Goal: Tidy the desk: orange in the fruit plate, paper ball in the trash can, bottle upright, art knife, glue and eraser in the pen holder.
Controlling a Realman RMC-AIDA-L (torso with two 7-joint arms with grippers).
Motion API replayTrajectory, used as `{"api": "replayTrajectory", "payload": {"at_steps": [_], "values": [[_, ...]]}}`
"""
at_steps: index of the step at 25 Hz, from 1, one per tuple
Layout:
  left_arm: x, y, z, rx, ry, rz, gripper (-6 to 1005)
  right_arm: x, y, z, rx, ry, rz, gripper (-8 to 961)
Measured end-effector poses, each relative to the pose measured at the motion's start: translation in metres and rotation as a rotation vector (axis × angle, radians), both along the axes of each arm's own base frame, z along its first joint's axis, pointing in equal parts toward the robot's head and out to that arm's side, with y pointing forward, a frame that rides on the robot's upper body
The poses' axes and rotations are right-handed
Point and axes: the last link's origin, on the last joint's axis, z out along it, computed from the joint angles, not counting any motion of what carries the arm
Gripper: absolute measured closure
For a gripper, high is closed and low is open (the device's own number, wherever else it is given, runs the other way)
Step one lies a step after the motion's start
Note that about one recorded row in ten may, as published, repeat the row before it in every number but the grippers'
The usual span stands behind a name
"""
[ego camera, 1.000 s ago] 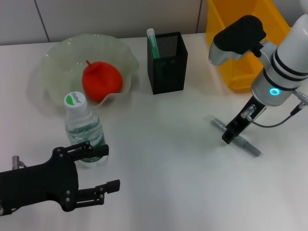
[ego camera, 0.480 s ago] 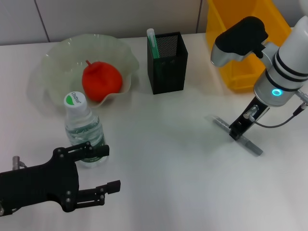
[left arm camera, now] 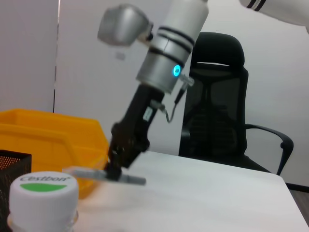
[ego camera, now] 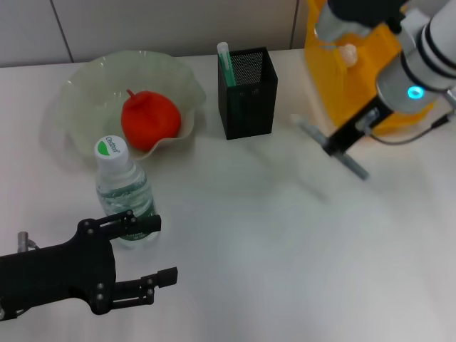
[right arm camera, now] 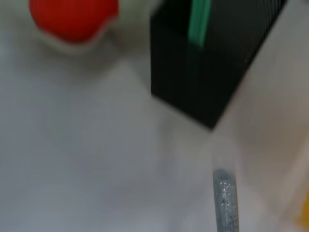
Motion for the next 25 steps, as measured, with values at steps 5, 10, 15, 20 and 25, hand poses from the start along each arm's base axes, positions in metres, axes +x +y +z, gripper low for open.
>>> {"api": "replayTrajectory", "payload": {"at_steps": [5,10,15,20,25], "values": [[0.000,0.000,0.000,0.002,0.002,0.001,213,-0.029,0.001,0.013,0.057,0.060,0.144,820],[0.000,0.001,0.000,0.004,0.003,0.001,213,-0.044,0.009,0.019,0.137,0.125,0.264,826],[-0.001,0.001,0.000,0.007,0.005,0.004,213,-0.048,0.019,0.023,0.234,0.190,0.368,826],[-0.003,0.001,0.001,0.017,0.005,0.015,213,-0.048,0.019,0.019,0.297,0.278,0.497,826],[-0.003,0.001,0.001,0.018,0.004,0.022,213,-0.041,0.015,0.006,0.342,0.327,0.595,827]]}}
